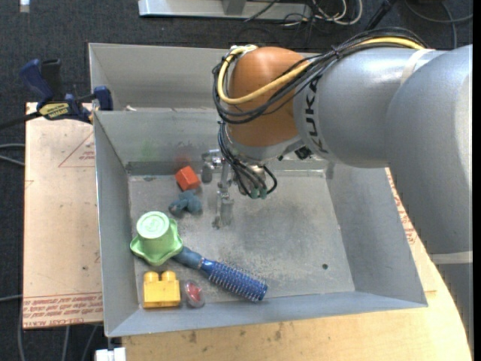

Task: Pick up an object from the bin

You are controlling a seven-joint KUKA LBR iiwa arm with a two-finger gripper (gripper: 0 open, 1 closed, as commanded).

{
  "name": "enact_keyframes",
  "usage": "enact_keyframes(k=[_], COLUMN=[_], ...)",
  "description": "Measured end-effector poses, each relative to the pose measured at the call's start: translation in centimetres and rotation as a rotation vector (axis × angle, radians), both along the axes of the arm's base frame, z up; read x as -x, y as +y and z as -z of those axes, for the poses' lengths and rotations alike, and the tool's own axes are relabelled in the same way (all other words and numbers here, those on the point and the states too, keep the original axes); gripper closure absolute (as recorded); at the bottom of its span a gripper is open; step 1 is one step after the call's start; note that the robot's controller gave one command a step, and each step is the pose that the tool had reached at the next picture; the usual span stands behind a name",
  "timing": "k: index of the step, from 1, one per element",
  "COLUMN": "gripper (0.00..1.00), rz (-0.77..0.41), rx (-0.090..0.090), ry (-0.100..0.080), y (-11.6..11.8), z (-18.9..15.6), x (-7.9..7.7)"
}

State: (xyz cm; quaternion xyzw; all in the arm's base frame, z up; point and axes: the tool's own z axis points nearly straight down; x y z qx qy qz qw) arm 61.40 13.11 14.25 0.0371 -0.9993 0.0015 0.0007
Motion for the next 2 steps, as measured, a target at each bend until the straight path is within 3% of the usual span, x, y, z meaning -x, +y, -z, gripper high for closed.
enact_keyframes(k=[1,2], gripper=[0.00,0.00], rz=[-0.024,-0.161], rx=[-0.004,-0.002], ry=[0.007,0.000], y=[5.0,-3.0], z=[6.9,2.6], x=[7.3,12.4])
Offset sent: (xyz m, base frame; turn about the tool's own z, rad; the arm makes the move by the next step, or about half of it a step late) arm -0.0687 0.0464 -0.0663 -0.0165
